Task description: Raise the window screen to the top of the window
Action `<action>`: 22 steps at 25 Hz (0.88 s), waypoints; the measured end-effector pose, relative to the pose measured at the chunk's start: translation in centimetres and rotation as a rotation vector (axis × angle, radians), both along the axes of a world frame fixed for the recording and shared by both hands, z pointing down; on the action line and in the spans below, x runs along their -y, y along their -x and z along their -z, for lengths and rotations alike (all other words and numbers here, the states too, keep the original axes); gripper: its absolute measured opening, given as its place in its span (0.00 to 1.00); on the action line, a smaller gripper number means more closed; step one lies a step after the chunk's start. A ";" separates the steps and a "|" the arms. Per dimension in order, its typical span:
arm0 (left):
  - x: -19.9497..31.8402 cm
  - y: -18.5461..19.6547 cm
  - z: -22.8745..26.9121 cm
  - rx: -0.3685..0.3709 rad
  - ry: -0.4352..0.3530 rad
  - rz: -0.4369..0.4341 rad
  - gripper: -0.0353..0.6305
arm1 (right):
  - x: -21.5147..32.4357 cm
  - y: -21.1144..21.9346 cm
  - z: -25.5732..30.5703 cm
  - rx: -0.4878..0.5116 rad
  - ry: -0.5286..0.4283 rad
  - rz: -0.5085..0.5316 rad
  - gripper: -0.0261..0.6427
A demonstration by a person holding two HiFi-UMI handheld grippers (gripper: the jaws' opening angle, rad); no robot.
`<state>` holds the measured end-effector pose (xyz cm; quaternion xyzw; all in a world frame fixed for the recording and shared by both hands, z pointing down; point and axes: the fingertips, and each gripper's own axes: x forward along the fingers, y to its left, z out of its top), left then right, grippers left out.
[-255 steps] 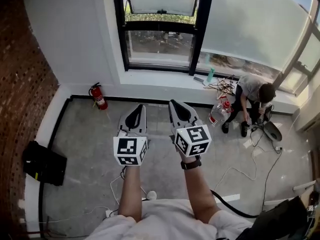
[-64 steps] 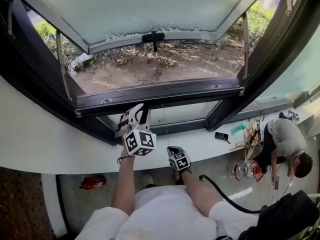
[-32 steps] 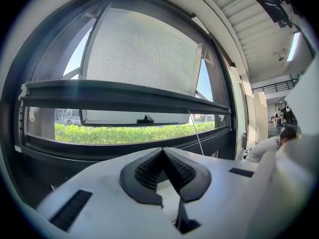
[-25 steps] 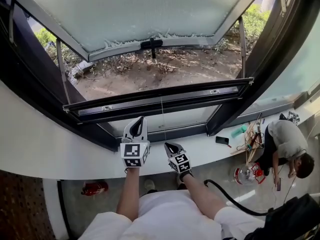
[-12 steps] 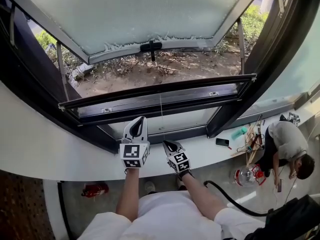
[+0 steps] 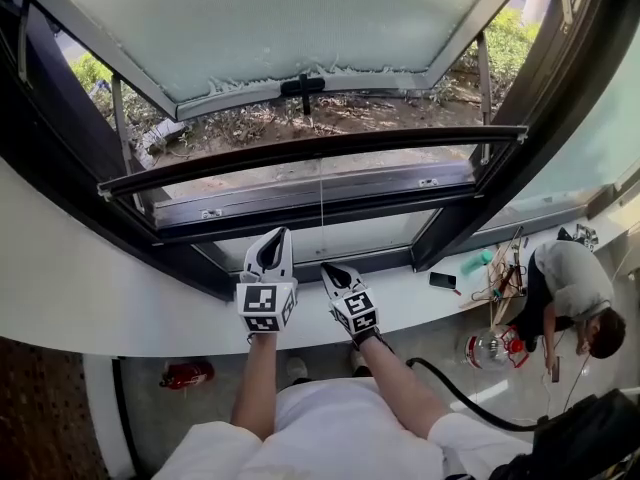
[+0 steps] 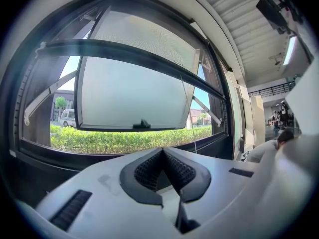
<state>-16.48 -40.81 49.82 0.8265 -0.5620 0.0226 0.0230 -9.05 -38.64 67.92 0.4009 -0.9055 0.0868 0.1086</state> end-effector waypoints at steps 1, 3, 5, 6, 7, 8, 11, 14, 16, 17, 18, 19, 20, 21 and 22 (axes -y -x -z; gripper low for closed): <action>0.0 0.1 0.0 -0.002 -0.001 0.002 0.06 | 0.0 0.1 0.2 -0.004 -0.005 0.004 0.04; -0.1 0.2 0.0 -0.004 -0.002 0.005 0.06 | -0.2 0.2 0.3 -0.002 -0.008 0.007 0.04; -0.2 0.3 0.1 -0.002 -0.004 0.009 0.06 | -0.2 0.1 0.4 0.007 -0.005 0.002 0.04; -0.2 0.4 0.1 -0.001 -0.005 0.012 0.06 | -0.2 0.0 0.5 0.011 -0.003 -0.001 0.04; -0.2 0.5 0.2 0.000 -0.005 0.014 0.06 | -0.2 0.0 0.6 0.016 -0.003 -0.005 0.04; -0.2 0.6 0.2 -0.001 -0.005 0.015 0.06 | -0.1 -0.1 0.7 0.020 -0.004 -0.008 0.04; -0.3 0.7 0.2 -0.005 -0.006 0.015 0.06 | 0.2 -0.3 1.3 0.031 -0.014 -0.015 0.04; -0.4 0.6 0.1 0.004 -0.002 0.011 0.06 | 0.6 -0.9 2.1 0.040 -0.025 -0.028 0.04; -0.4 0.6 -0.1 0.013 0.004 0.010 0.06 | 1.0 -1.2 2.9 0.052 -0.042 -0.036 0.04; -0.4 0.6 -0.1 0.013 0.004 0.009 0.06 | 1.1 -1.2 3.4 0.058 -0.054 -0.038 0.04; -0.3 0.5 -0.1 0.012 0.003 0.007 0.06 | 1.3 -1.2 4.0 0.064 -0.068 -0.038 0.04; -0.3 0.5 -0.1 0.011 0.002 0.005 0.06 | 1.4 -1.1 4.7 0.069 -0.081 -0.036 0.04; -0.3 0.4 0.0 0.010 -0.001 0.004 0.06 | 1.4 -1.0 5.3 0.072 -0.094 -0.032 0.04; -0.3 0.3 0.1 0.009 -0.002 0.003 0.06 | 1.5 -0.7 6.0 0.074 -0.107 -0.026 0.04; -0.3 0.2 0.2 0.007 -0.004 0.002 0.06 | 1.5 -0.5 6.6 0.076 -0.119 -0.020 0.04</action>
